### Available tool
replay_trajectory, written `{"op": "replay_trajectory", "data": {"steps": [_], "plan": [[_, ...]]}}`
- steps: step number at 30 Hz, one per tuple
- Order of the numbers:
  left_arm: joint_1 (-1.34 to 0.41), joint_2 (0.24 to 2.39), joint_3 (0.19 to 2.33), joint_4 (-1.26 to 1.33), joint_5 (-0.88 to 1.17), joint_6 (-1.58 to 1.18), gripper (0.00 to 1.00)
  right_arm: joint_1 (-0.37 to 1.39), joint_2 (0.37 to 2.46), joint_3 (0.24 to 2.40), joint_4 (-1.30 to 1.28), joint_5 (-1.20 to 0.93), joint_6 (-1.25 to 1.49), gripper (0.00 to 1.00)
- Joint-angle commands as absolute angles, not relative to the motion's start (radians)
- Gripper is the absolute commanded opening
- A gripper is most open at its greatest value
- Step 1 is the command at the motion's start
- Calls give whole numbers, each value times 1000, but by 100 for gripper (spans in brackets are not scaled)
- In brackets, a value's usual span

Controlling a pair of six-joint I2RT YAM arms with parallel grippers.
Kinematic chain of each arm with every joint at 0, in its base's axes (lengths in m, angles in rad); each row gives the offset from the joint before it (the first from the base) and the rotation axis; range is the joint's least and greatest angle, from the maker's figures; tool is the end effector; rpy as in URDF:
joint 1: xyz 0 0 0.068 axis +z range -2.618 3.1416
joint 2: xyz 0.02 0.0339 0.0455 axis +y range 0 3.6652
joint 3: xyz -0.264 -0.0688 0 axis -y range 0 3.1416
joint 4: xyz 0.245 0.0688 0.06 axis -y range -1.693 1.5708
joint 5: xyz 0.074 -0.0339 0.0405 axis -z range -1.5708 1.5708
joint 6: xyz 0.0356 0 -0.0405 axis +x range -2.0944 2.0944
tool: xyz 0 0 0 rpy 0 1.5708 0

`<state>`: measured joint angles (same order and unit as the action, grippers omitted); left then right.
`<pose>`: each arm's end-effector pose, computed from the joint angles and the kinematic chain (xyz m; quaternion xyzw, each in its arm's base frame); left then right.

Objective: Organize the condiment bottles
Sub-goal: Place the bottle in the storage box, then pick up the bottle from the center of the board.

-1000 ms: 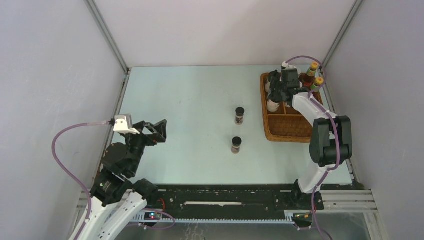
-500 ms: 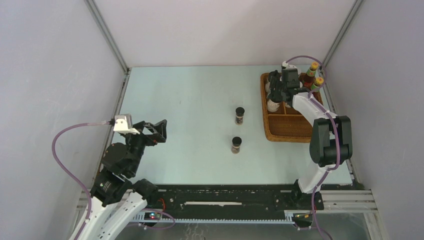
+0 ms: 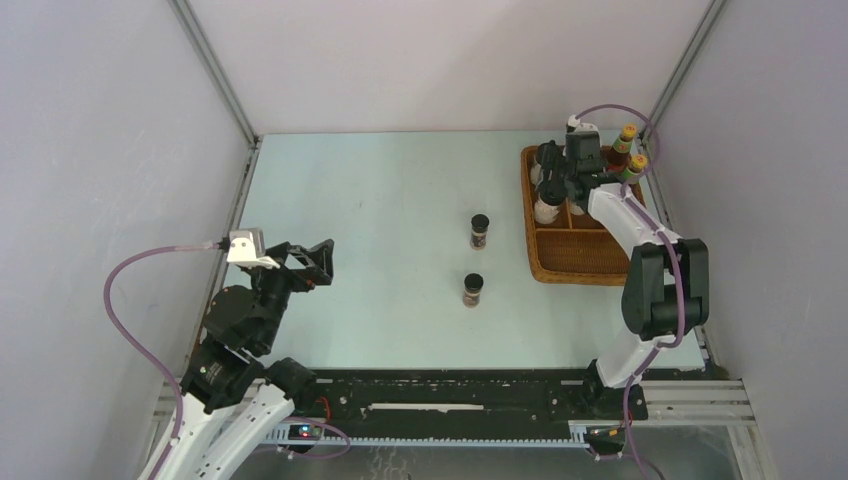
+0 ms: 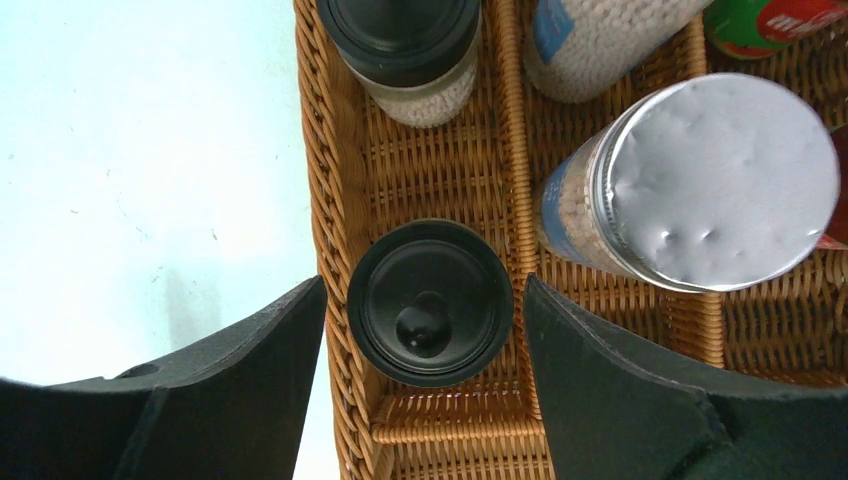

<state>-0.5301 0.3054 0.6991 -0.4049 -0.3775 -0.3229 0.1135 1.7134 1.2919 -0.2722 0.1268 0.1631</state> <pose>0.0744 -0.0284 0.3411 -0.0590 0.7083 -0.1642 0.6840 0.3877 0.0397 0.2594 0.0493 0.9026 0.0016 0.4276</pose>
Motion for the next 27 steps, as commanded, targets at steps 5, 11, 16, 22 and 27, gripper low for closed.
{"op": "replay_trajectory", "data": {"steps": [5, 11, 16, 22, 27], "plan": [[-534, 288, 696, -385, -360, -325, 100, 130, 1623, 1352, -288, 164, 153, 80], [-533, 281, 699, -389, -359, -327, 100, 143, 1591, 1352, -298, 181, 147, 80], [-534, 275, 702, -397, -359, -328, 100, 151, 1556, 1355, -302, 192, 142, 80], [-533, 266, 703, -403, -356, -334, 100, 165, 1526, 1373, -324, 204, 136, 80], [-534, 257, 706, -410, -357, -334, 100, 186, 1505, 1385, -338, 220, 131, 80]]}}
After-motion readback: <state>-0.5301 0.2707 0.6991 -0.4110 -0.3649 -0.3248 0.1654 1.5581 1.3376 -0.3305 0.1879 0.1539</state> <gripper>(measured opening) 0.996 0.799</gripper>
